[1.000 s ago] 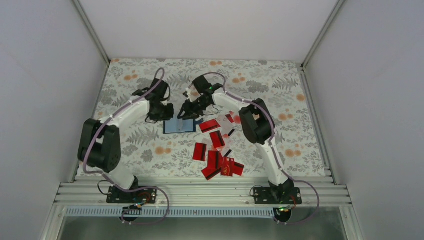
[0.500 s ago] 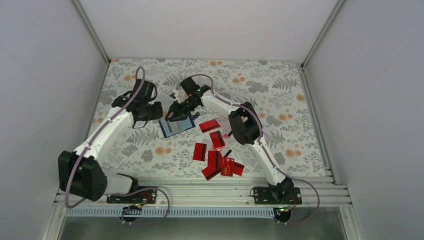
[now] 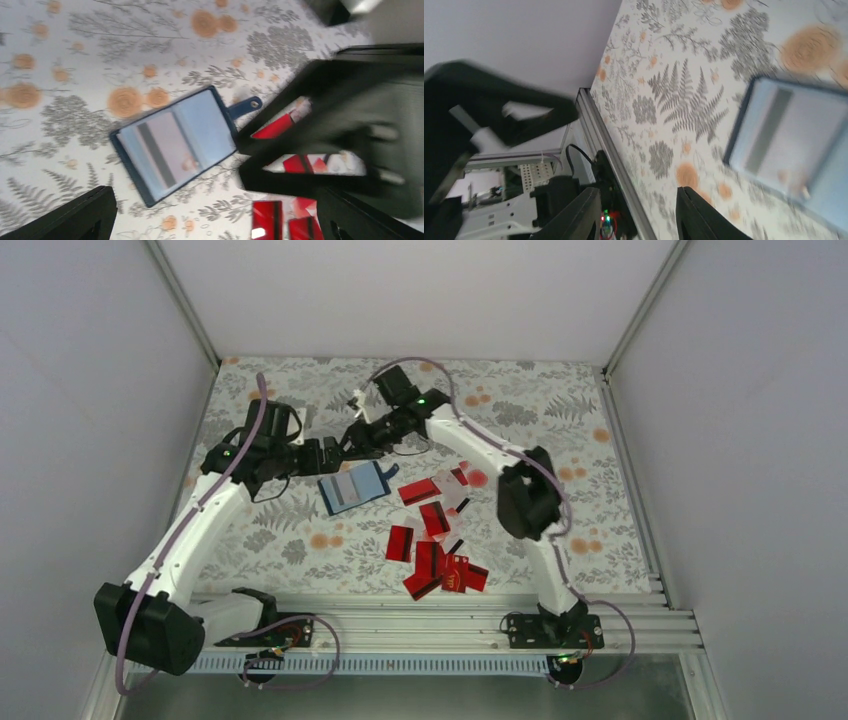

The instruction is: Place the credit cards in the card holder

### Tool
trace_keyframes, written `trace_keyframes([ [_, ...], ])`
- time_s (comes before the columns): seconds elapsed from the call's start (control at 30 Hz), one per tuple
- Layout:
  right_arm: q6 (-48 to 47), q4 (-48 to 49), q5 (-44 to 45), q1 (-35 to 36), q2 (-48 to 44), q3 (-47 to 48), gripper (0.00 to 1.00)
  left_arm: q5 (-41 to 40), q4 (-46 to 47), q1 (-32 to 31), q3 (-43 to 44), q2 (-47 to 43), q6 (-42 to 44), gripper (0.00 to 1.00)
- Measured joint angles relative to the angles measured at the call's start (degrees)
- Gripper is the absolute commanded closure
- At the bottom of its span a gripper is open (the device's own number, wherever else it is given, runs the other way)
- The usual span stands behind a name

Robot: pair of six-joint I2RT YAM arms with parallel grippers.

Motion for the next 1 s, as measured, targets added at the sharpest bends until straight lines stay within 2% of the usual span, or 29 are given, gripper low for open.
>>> trace_keyframes([
  [0.07, -1.09, 0.07, 2.43, -0.55, -7.50, -6.86, 0.57, 3.02, 1.51, 0.09, -0.79, -0.13, 0.15, 0.06],
  [0.27, -2.23, 3.80, 7.85, -6.29, -30.91, -35.06, 0.49, 12.04, 5.09, -1.38, -9.18, -2.58, 0.72, 0.17],
  [0.5, 0.42, 5.18, 9.75, -9.14, -49.62, -63.43, 0.24, 15.65, 8.63, -13.66, -14.60, -2.01, 0.11, 0.34],
  [0.7, 5.03, 2.69, 8.41, -9.51, -62.88, -77.83, 0.14, 14.86, 13.11, -26.32, -14.21, 5.01, -0.85, 0.51],
  [0.87, 8.55, 2.64, 6.38, -10.03, -69.81, -87.14, 0.10, 12.33, 15.13, -35.12, -11.26, 13.86, -1.44, 0.56],
  [1.0, 12.59, 5.53, 3.98, -10.08, -71.76, -94.42, 0.10, 10.84, 16.55, -38.58, -9.94, 19.91, -2.14, 0.57],
])
